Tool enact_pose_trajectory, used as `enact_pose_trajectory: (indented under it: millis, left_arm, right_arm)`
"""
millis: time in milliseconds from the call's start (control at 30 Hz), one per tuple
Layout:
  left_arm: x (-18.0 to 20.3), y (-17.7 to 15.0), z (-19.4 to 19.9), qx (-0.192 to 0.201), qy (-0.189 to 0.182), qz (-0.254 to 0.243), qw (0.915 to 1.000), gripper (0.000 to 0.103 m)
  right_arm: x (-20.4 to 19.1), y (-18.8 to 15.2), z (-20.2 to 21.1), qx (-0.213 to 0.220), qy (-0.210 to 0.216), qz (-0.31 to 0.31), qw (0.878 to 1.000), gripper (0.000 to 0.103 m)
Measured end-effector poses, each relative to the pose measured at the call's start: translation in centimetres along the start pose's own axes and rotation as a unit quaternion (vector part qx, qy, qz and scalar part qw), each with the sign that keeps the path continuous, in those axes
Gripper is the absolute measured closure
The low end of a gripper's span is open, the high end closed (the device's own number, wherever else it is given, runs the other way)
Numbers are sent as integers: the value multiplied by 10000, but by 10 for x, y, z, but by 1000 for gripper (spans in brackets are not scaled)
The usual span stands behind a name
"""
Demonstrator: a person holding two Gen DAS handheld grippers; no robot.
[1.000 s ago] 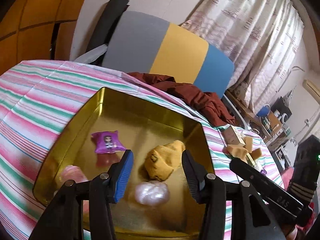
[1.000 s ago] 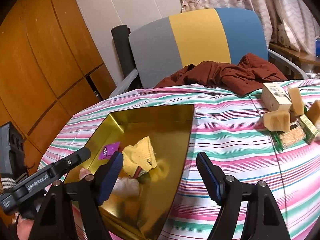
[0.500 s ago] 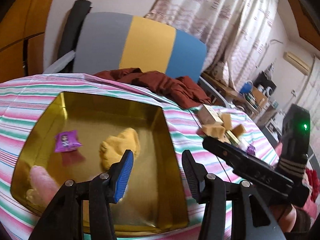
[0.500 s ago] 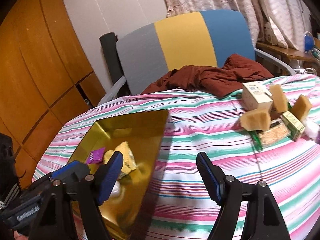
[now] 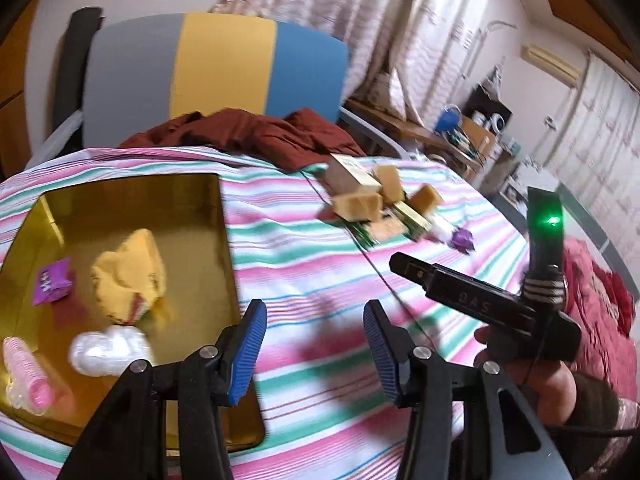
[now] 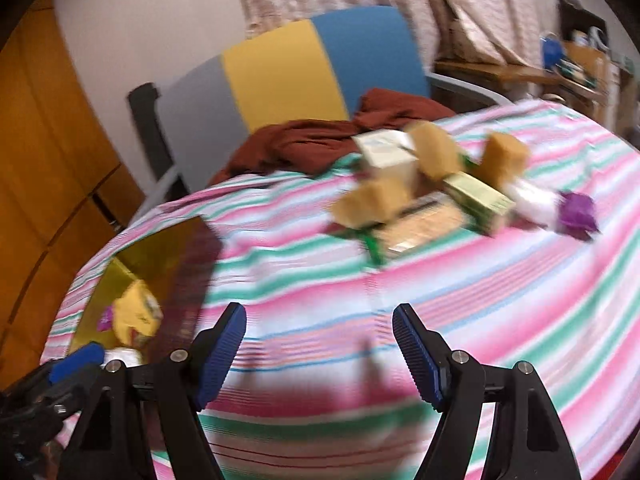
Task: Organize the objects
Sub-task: 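Move both open grippers from the tray back to the item pile, then grasp the purple pouch with the right gripper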
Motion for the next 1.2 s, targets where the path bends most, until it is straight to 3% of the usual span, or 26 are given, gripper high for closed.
enact_pose_trajectory:
  millis: [300, 633, 933, 1033, 1200]
  left_arm:
    - [36, -15, -27, -442, -216, -359, 9981, 52]
    - [55, -30, -49, -817, -267, -507, 9950, 52]
    - [61, -35, -62, -1007, -168, -613, 9929, 52]
    - [62, -35, -66, -1047, -121, -670, 9922, 52]
    - [66, -34, -75, -1121, -107, -770, 9906, 52]
  right_arm:
    - [104, -1, 11, 15, -805, -444, 9958, 27]
    - [216, 52, 32, 586, -1682, -1069, 9782, 27]
    - [265, 95, 8, 611, -1978, -1263, 9701, 40]
    - [273, 95, -7, 441, -2041, -1264, 9697, 51]
    - [271, 92, -21, 367, -2008, -1042, 9734, 58]
Point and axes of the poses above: each gripper's, at about its wrist camera, not at the fingertips, and z roughly against the way its jaws point, x to its right, y to its top, the point moved 8 cm from there along -z, roughly the way its jaws point, and after that the axes turned 2 degrees about y, right-handed, at the moved point
